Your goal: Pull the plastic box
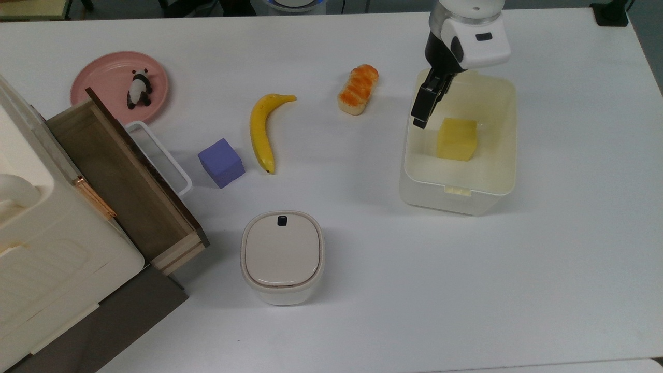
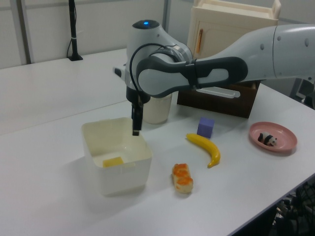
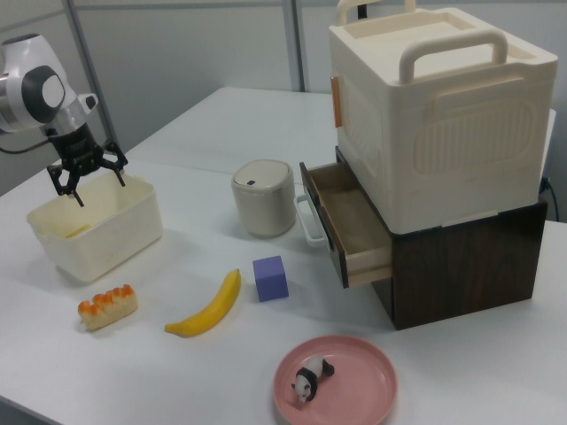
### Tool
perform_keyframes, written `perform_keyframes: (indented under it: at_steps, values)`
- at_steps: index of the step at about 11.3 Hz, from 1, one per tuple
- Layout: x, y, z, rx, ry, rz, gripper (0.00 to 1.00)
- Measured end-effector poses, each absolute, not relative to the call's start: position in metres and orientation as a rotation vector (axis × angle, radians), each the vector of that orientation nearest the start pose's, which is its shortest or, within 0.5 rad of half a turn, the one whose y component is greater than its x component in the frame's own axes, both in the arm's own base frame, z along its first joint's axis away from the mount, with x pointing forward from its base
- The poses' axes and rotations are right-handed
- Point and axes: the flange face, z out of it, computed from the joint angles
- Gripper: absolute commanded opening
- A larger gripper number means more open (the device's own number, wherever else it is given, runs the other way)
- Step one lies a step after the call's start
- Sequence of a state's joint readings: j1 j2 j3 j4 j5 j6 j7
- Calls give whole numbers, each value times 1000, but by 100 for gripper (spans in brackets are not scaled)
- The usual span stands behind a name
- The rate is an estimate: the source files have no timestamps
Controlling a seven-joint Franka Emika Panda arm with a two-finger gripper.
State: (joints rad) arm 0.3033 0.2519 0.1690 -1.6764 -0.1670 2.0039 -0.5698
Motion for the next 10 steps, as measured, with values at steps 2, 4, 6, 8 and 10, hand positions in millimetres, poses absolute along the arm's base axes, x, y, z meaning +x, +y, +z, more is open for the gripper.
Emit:
perform_keyframes:
  at_steps: [2,4,6,8,10]
  values:
    - [574,286,450,-2705,-1826,-49,100]
    - [570,299,431,-2672,-1873,-3,100]
    - [572,300,415,-2670,-1905,39,100]
    - [574,299,402,-2667,-1922,75,100]
    - [575,296,394,-2672,-1940,102,100]
